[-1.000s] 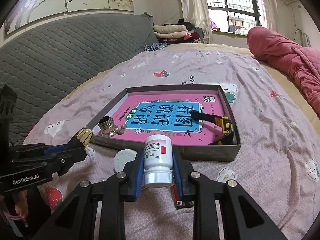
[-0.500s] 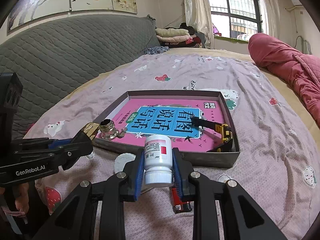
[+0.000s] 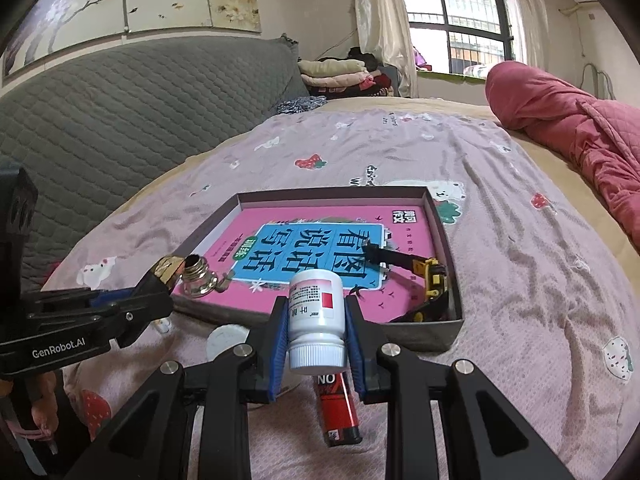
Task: Organize rigid objects
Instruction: 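Carry the black case with the left gripper while the right gripper carries the bottle over the tray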
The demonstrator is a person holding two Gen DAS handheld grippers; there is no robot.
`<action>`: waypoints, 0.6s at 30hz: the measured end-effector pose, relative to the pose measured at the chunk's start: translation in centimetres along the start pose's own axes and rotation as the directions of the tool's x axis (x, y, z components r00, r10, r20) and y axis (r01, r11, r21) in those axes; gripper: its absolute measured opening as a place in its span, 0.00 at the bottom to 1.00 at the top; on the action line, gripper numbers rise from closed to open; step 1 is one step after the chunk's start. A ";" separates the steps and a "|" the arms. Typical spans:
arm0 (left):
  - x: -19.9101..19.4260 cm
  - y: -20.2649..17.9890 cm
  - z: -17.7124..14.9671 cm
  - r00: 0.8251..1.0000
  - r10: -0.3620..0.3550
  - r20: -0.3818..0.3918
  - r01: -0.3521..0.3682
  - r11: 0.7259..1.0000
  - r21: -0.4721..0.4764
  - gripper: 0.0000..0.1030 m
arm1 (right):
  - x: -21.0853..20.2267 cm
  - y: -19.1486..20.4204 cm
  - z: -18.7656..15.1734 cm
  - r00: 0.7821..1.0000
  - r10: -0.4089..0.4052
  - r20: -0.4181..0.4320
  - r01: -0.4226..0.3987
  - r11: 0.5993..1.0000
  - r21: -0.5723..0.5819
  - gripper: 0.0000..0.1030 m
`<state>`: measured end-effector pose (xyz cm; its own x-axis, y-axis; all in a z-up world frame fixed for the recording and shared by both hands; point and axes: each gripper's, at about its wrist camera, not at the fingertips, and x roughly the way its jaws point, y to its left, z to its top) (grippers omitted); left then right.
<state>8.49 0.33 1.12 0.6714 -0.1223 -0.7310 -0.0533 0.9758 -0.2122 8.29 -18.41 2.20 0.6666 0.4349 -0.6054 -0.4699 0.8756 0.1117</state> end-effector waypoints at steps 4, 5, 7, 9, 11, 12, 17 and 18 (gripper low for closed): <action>0.3 0.1 0.3 1.000 0.001 0.000 -0.001 1.000 -0.005 0.22 | 0.2 -0.4 0.2 1.000 -0.002 0.006 0.001 1.000 0.005 0.26; 0.4 0.1 0.3 1.000 0.002 -0.002 -0.002 1.000 -0.006 0.22 | 0.2 -0.5 0.3 1.000 -0.002 0.007 0.002 1.000 0.004 0.26; 0.6 0.2 0.4 1.000 0.000 -0.004 0.000 1.000 -0.010 0.22 | 0.4 -0.6 0.5 1.000 -0.002 0.010 0.002 1.000 0.004 0.26; 0.9 0.2 0.5 1.000 0.000 -0.005 0.000 1.000 -0.013 0.22 | 0.6 -0.7 0.6 1.000 -0.005 0.012 0.005 1.000 0.003 0.26; 1.0 0.2 0.6 1.000 0.001 -0.005 -0.001 1.000 -0.012 0.22 | 0.8 -0.8 0.7 1.000 -0.005 0.014 0.005 1.000 0.007 0.26; 1.1 0.2 0.6 1.000 0.001 -0.005 -0.001 1.000 -0.014 0.22 | 0.9 -0.9 0.8 1.000 -0.007 0.015 0.007 1.000 0.008 0.26; 1.5 0.1 1.0 1.000 0.001 0.000 -0.001 1.000 -0.003 0.22 | 1.4 -1.3 1.0 1.000 -0.010 0.016 0.009 1.000 0.024 0.26; 1.6 0.1 1.0 1.000 0.004 0.001 -0.004 1.000 -0.001 0.22 | 1.5 -1.4 1.1 1.000 -0.012 0.017 0.011 1.000 0.025 0.26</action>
<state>10.37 0.43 0.57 0.6722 -0.1182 -0.7308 -0.0568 0.9760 -0.2101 10.53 -18.76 1.99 0.6819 0.4284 -0.5929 -0.4478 0.8854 0.1248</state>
